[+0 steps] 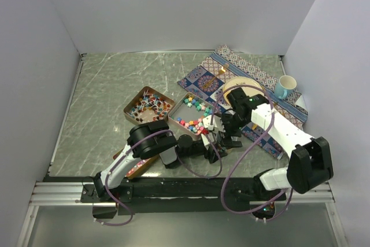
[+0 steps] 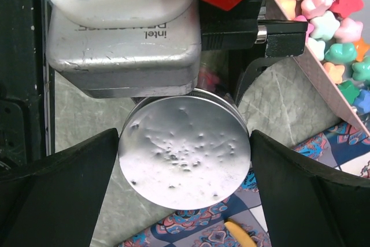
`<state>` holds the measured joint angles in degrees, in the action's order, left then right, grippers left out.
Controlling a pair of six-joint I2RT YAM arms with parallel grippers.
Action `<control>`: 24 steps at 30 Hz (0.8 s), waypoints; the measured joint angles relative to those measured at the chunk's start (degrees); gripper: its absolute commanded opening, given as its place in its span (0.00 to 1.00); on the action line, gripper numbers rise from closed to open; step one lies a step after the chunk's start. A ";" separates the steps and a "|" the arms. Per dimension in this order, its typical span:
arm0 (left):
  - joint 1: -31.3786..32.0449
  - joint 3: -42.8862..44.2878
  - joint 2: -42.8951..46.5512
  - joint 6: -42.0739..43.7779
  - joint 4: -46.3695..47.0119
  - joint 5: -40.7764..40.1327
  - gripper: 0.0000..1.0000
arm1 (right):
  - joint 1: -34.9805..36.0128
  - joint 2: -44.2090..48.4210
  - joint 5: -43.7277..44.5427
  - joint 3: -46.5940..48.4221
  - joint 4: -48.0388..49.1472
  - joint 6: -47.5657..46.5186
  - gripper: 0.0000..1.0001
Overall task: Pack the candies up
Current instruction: Screw the bottle lid onto the packing bottle.
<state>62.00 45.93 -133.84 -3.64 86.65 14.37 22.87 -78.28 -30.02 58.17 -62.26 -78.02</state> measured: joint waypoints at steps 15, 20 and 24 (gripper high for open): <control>0.04 0.15 -0.13 -0.22 0.02 0.39 0.46 | 0.00 2.95 0.57 -3.32 5.84 10.49 0.60; 0.02 0.13 -0.13 -0.17 0.02 0.44 0.46 | 0.15 4.04 1.70 -4.79 9.18 19.17 0.59; 0.02 0.13 -0.13 -0.15 0.02 0.42 0.56 | 0.50 4.26 2.99 -5.25 10.71 24.39 1.00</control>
<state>62.02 46.06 -133.97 -3.79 86.67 14.79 23.38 -74.02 -27.03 52.93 -51.55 -53.63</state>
